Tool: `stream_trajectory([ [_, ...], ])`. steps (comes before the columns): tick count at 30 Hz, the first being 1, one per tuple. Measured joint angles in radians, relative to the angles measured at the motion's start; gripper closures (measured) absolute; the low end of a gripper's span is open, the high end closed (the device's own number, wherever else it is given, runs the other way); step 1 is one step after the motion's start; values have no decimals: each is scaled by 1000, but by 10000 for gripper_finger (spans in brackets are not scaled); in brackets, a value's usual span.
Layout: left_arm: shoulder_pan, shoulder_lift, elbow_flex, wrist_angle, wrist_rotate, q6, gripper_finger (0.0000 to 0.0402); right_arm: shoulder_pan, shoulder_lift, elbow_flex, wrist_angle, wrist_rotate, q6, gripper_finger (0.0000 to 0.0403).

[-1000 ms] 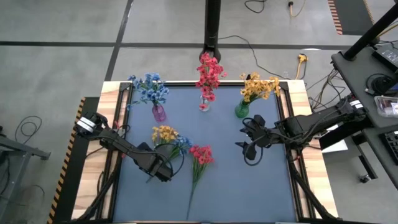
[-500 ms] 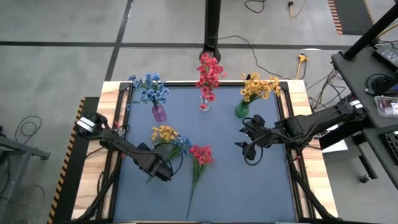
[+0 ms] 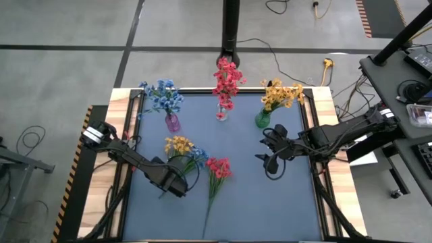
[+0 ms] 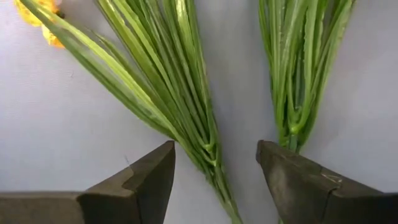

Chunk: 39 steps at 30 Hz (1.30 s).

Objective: Sort flowers into vase by color
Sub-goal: Put the yellow flower into the green vase

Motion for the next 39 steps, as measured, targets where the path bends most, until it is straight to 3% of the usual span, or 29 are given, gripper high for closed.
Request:
stream_trajectory([
  [6,-2,-1,-3,15,0,-14,217,0,0,9,-52,-41,-8,99],
  [14,-3,0,-5,21,-6,-35,382,23,0,12,-129,-63,74,99],
  [20,-13,-10,4,-3,-14,-42,375,76,0,13,-163,-65,104,99],
  [26,-68,-56,99,-77,-57,-22,395,131,0,12,-159,-62,101,99],
  [29,-109,-107,143,-90,-140,26,395,151,-1,-5,-133,-53,80,99],
  [33,-180,-183,180,-32,-337,135,396,174,-1,-56,-37,-6,29,99],
  [36,-218,-234,186,96,-482,286,397,188,-2,-128,99,41,-31,99],
  [39,-226,-263,165,328,-591,548,397,190,8,-224,355,57,-113,99],
])
